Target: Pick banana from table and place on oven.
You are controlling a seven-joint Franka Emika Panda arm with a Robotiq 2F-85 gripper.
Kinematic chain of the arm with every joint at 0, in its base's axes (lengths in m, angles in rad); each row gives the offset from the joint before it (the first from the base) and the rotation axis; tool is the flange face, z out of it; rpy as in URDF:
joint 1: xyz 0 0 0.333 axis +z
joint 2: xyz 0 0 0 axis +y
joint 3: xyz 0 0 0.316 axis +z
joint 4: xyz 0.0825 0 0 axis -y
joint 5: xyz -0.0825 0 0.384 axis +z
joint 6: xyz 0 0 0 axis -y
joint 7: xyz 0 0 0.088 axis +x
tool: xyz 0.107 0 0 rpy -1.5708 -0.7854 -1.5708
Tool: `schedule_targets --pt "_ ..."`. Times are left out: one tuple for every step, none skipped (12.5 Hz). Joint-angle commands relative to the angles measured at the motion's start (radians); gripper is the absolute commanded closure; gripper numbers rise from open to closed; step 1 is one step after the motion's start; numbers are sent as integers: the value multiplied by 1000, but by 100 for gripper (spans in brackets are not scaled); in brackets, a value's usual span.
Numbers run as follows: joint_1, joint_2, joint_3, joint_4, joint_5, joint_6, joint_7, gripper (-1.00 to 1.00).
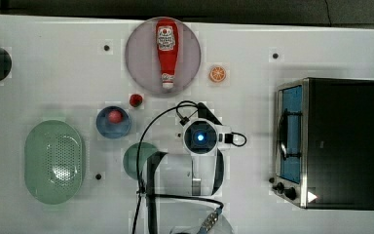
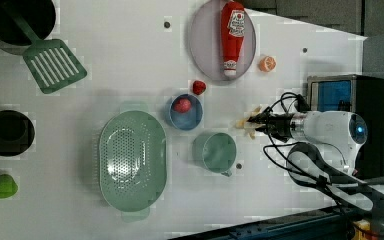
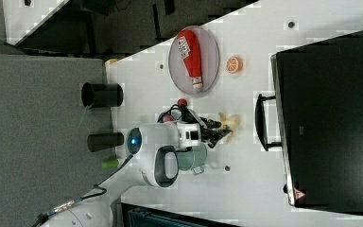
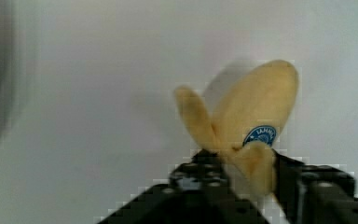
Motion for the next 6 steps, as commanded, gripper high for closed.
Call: schedule_targets --pt "-10 -21 -1 -1 20 3 -24 43" --pt "-10 -44 -1 0 20 1 -20 43" --pt "-10 -84 -1 5 20 -8 -19 43" --pt "-10 -142 -1 10 20 -40 -19 43" --pt "-11 -212 -1 20 20 -112 -19 43" --pt "-11 -287 -1 36 20 -219 -19 43"
